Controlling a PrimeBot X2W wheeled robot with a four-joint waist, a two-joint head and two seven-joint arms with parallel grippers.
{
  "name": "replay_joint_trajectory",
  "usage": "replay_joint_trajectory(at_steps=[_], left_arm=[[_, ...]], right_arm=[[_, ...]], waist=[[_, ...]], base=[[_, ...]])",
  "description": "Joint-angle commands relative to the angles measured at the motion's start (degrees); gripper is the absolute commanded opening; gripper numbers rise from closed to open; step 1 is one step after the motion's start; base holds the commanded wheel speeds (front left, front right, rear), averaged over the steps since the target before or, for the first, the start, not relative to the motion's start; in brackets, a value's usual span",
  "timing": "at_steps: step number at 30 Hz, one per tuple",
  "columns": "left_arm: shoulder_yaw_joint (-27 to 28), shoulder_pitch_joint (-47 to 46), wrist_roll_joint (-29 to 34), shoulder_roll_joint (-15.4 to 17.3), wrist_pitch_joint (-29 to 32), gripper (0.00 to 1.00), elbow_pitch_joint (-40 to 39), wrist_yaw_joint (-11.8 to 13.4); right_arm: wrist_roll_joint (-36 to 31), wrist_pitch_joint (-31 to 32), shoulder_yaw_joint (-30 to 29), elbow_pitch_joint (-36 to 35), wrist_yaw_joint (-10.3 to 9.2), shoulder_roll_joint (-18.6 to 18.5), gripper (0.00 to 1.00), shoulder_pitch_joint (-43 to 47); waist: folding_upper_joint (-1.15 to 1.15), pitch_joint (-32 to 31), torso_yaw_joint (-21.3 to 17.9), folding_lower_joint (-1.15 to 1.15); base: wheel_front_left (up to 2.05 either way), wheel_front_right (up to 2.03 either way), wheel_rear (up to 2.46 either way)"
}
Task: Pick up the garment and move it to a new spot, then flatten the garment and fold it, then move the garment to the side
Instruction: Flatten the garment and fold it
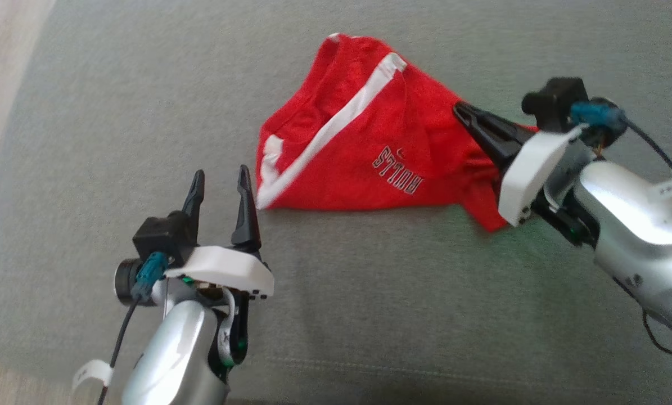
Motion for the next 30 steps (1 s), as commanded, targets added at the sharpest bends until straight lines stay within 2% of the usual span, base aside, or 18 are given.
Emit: replay_joint_trajectory(at_steps=[1,7,13,17,21,22,23,27,30], left_arm=[[2.09,-0.40,0.66,0.48,-0.70,1.00,-1.48,-0.26],[4.17,0.93,1.42,0.48,-0.70,1.00,-0.75,-0.98],[5.70,1.87,2.41,0.48,-0.70,1.00,-0.54,-1.79],[6.06,1.65,2.93,0.48,-0.70,1.00,-0.34,-2.28],[6.10,1.42,3.19,0.48,-0.70,1.00,-0.07,-2.50],[6.15,1.43,3.23,0.48,-0.70,1.00,-0.01,-2.52],[6.21,1.46,3.27,0.48,-0.70,1.00,0.05,-2.56],[6.19,1.45,3.36,0.48,-0.70,1.00,0.39,-2.78],[6.18,1.60,3.25,0.48,-0.70,1.00,0.60,-2.82]], right_arm=[[-0.07,-0.85,-0.50,-1.65,-0.05,-1.12,0.00,1.04],[-1.12,-2.47,-1.67,-6.90,-0.05,-5.38,0.00,6.55],[-2.39,-1.49,-4.68,-11.46,-0.05,-9.30,0.00,13.66],[-4.75,-0.94,-6.91,-12.27,-0.05,-11.32,0.00,17.79],[-5.78,-0.36,-10.13,-11.62,-0.05,-11.81,0.00,22.11],[-5.60,-0.03,-11.03,-11.46,-0.05,-11.60,0.25,23.28],[-5.69,0.30,-12.02,-11.13,-0.05,-11.41,1.00,24.31],[-6.68,1.12,-16.81,-9.78,-0.05,-10.10,1.00,27.49],[-7.97,-0.12,-22.78,-9.13,-0.05,-8.18,1.00,29.00]], waist=[[0.00,-2.18,-2.60,0.00],[0.00,-5.10,-6.94,0.00],[0.00,-6.06,-11.02,0.00],[0.00,-5.85,-12.93,0.00],[0.00,-5.81,-14.37,0.00],[0.00,-5.81,-14.72,0.00],[0.00,-5.82,-15.06,0.00],[0.00,-5.92,-15.94,0.00],[0.00,-6.29,-16.37,0.00]], base=[[0.00,0.00,0.00],[0.00,0.00,0.00],[0.00,0.00,0.00],[0.00,0.00,0.00],[0.00,0.00,0.00],[0.00,0.00,0.00],[0.00,0.00,0.00],[0.00,0.00,0.00],[0.00,0.00,0.00]])
